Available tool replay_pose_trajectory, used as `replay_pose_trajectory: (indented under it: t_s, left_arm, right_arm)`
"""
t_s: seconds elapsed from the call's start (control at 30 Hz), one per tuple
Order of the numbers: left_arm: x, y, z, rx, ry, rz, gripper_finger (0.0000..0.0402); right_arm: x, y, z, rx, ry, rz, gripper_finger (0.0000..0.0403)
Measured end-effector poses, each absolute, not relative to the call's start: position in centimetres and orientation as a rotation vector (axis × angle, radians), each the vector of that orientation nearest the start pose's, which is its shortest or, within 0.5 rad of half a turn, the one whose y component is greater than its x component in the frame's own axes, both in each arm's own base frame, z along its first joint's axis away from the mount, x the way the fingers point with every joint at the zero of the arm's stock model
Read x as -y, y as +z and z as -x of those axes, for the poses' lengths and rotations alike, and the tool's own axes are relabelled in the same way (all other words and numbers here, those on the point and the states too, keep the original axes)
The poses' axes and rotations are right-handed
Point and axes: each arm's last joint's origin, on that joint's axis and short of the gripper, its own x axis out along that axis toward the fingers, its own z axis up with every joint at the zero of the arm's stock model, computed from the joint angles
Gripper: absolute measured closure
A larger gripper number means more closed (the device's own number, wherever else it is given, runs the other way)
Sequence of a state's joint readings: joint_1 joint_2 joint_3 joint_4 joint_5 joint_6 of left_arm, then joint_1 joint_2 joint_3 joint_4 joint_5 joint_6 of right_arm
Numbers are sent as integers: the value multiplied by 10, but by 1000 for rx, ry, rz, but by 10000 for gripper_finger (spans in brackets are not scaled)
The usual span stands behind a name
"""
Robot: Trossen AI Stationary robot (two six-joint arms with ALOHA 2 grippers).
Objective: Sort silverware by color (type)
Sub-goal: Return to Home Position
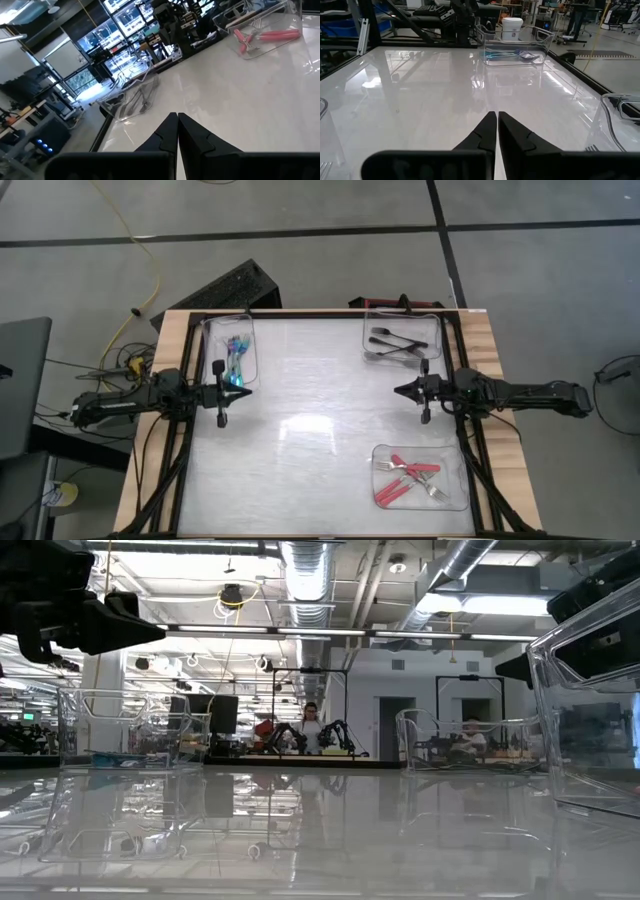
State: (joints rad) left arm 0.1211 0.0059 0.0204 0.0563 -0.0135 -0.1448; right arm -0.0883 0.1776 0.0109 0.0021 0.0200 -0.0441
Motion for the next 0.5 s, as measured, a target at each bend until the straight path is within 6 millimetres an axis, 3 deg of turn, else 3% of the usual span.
replay_pose_trajectory:
  t_s: [0.1, 0.3, 0.5]
  left_arm:
    - [-12, 175, -96, 83, 128, 172, 402]
    - [-14, 175, -95, 112, 195, 395, 402]
    - [-15, 174, -95, 106, 224, 430, 402]
  right_arm:
    - [10, 153, -107, -167, -104, 39, 359]
    - [10, 153, -107, -167, -104, 38, 359]
    - [10, 153, -107, -167, -104, 39, 359]
